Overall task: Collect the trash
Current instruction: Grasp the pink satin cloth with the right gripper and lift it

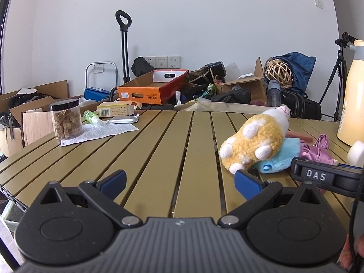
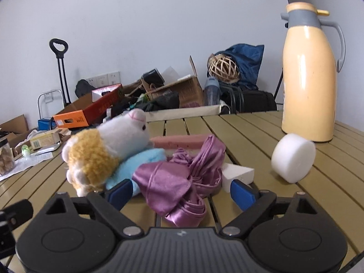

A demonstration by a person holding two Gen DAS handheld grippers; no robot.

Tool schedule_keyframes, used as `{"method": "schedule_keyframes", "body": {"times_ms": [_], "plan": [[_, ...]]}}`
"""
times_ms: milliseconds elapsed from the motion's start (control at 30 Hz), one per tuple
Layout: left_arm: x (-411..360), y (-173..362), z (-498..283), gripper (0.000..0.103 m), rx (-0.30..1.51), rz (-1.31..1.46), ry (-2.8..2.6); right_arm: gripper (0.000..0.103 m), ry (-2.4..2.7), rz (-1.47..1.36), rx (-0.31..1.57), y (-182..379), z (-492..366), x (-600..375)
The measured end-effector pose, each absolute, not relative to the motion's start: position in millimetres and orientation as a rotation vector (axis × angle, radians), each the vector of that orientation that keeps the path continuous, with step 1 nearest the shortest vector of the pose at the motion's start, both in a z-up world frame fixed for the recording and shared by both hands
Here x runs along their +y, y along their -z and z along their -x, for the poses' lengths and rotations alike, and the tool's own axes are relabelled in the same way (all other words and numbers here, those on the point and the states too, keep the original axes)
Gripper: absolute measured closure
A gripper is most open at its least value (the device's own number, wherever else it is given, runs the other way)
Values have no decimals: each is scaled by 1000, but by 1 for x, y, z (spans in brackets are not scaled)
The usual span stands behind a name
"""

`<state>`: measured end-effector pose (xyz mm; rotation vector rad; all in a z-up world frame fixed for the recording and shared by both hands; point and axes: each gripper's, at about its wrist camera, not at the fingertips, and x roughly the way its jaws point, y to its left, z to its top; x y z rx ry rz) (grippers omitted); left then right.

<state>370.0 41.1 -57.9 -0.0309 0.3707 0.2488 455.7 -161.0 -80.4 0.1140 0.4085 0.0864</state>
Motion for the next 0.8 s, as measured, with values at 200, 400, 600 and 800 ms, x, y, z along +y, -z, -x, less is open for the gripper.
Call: {"method": "schedule_keyframes", "body": {"times_ms": [200, 400, 600, 800], "plan": [[40, 60, -371, 0, 373, 24, -249, 56, -116, -118, 415, 84, -459, -162], [42, 61, -372, 0, 374, 22, -249, 74, -147, -170, 367, 79, -450, -172], [41, 60, -373, 0, 366, 23, -238, 78, -144, -206, 280, 69, -434, -183], [35, 54, -374, 0, 345, 20, -200, 78, -112, -212, 194, 52, -414, -195]]}}
